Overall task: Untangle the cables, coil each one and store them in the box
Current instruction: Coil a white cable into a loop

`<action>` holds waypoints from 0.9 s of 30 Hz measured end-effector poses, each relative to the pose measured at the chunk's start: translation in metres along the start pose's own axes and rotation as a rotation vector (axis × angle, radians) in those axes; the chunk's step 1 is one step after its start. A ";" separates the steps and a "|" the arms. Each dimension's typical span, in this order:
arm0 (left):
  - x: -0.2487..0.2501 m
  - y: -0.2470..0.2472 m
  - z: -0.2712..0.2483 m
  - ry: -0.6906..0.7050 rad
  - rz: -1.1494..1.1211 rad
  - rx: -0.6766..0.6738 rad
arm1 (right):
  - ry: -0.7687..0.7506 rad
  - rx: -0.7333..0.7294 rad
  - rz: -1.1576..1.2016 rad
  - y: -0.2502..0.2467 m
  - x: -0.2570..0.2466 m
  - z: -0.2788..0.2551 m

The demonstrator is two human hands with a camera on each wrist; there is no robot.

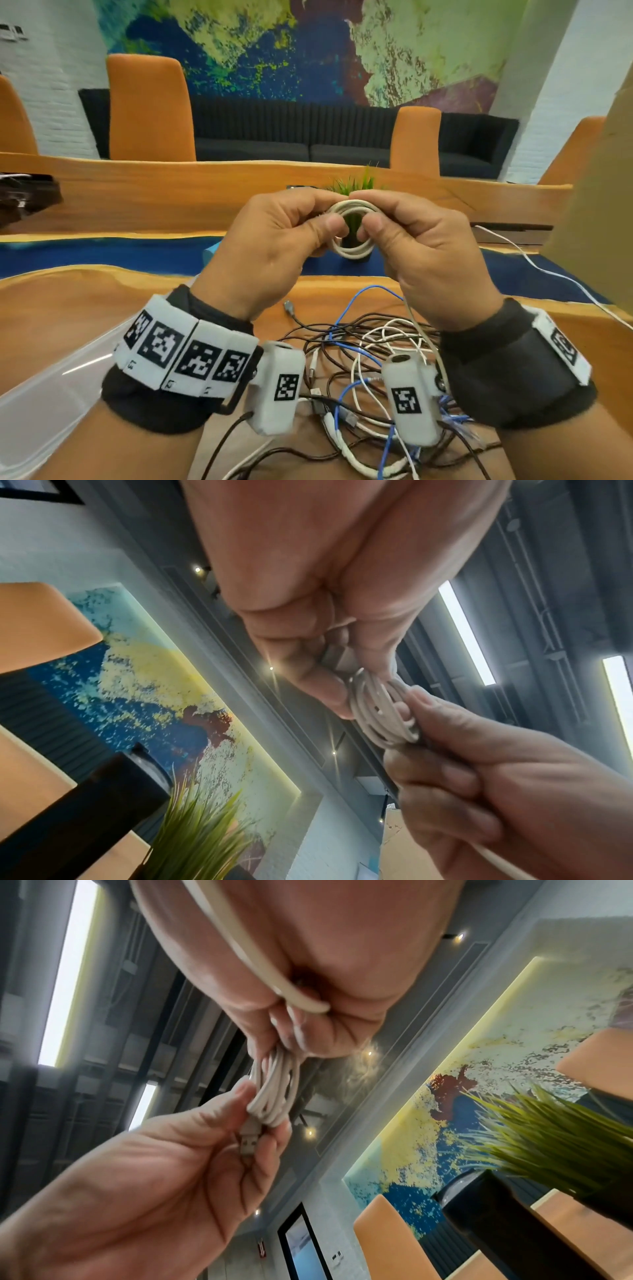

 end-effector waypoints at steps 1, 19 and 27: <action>0.001 -0.002 0.001 0.008 0.000 0.004 | 0.023 -0.028 0.044 -0.001 0.000 -0.001; 0.006 -0.048 -0.002 -0.040 0.227 0.236 | 0.189 0.033 -0.456 -0.035 0.015 -0.002; 0.012 -0.019 -0.004 0.045 0.363 0.172 | 0.401 -0.430 -0.103 -0.001 -0.005 -0.015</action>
Point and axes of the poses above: each hand's wrist, its own z-axis towards the middle knuckle, its own y-axis out of the palm, x = y × z, the point moved 6 cm from there along z, towards the middle knuckle, and after that the axes turned 6 degrees about -z, right-handed, at the moved point
